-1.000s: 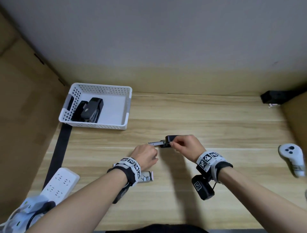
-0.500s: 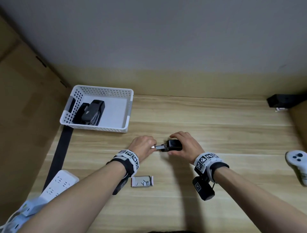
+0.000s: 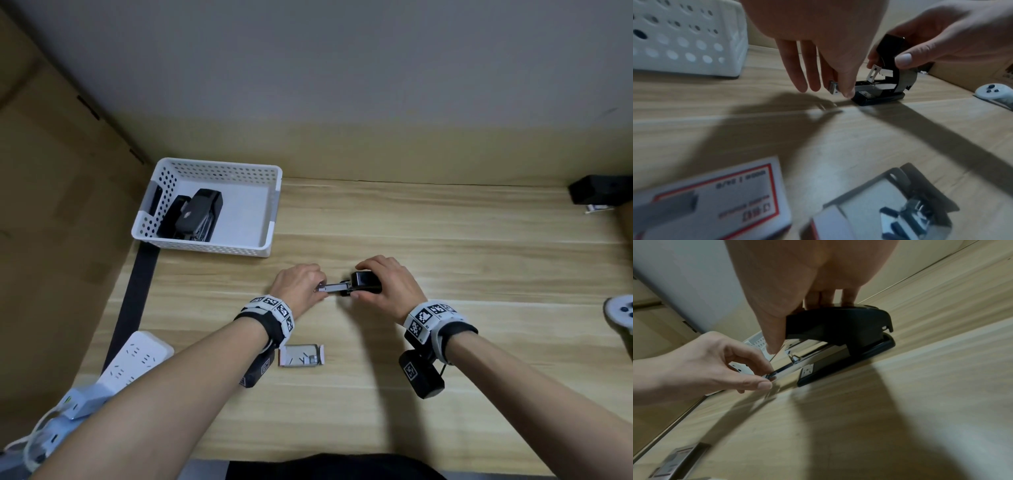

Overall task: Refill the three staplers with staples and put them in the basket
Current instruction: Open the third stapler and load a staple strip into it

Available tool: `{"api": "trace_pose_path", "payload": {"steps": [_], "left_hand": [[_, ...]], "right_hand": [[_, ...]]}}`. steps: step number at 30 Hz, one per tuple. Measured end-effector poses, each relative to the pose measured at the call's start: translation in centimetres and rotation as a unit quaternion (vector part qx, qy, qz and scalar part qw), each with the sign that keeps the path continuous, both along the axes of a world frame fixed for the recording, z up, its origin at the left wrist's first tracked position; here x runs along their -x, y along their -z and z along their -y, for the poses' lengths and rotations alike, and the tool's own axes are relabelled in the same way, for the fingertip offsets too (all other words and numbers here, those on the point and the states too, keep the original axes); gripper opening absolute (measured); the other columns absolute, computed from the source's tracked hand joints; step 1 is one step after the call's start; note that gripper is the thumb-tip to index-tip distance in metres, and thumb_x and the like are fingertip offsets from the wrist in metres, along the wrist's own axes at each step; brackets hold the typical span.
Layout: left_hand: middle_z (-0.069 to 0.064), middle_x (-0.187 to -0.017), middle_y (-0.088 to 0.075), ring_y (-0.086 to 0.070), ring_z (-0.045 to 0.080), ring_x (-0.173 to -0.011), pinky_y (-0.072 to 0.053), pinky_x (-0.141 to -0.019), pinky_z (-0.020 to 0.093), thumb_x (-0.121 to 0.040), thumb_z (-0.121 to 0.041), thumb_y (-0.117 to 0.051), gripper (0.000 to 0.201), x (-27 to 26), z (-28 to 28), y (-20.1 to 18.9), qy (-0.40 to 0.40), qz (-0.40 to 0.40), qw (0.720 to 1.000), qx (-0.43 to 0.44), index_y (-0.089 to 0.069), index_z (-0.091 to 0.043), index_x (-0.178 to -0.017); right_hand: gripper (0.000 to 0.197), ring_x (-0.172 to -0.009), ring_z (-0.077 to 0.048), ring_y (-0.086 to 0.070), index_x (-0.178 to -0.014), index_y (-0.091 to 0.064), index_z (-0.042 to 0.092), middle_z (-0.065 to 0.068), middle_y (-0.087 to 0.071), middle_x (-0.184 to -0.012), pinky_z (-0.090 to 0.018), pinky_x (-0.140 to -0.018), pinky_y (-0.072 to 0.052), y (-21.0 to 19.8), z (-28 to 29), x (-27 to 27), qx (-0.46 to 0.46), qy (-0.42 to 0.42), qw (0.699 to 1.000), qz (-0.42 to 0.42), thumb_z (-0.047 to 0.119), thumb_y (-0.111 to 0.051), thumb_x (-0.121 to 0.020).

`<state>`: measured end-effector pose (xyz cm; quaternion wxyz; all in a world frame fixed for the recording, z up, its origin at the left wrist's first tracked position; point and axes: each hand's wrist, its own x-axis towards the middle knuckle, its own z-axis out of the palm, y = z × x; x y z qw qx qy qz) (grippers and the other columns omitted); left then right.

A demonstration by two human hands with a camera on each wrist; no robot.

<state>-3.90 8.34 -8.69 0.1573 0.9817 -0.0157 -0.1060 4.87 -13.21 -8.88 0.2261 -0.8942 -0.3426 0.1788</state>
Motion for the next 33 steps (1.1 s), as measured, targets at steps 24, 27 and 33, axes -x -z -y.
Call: {"api": "trace_pose_path", "payload": {"steps": [24,27,33], "left_hand": [[-0.005,-0.080,-0.072,-0.068,0.010,-0.075,-0.056,-0.070,0.024,-0.087,-0.017,-0.071,0.005,3.3,-1.6,-2.0,-0.197,-0.078,0.929,0.302,-0.073,-0.015,-0.092],[-0.001,-0.075,-0.073,-0.070,0.014,-0.068,-0.050,-0.055,0.019,-0.089,-0.013,-0.069,0.005,4.8,-1.2,-0.9,-0.210,-0.143,0.918,0.303,-0.072,-0.013,-0.093],[-0.011,-0.069,-0.070,-0.066,0.009,-0.072,-0.055,-0.071,0.030,-0.085,-0.023,-0.068,0.011,5.7,-0.6,1.6,-0.190,-0.168,0.948,0.195,-0.075,-0.022,-0.076]], "right_hand": [[0.036,-0.107,-0.021,-0.052,-0.119,-0.060,0.012,-0.002,-0.058,-0.119,-0.032,-0.092,-0.044,-2.8,-1.0,3.5,-0.156,-0.018,0.980,0.125,0.023,-0.067,-0.086],[0.031,-0.102,-0.021,-0.053,-0.117,-0.061,0.010,-0.003,-0.059,-0.115,-0.031,-0.087,-0.045,-2.2,-0.9,5.1,-0.163,-0.055,0.978,0.117,0.020,-0.062,-0.088],[0.026,-0.097,-0.012,-0.055,-0.112,-0.059,0.021,0.008,-0.057,-0.110,-0.031,-0.072,-0.050,0.2,-1.0,7.8,-0.122,-0.074,0.989,0.033,0.015,-0.057,-0.087]]}}
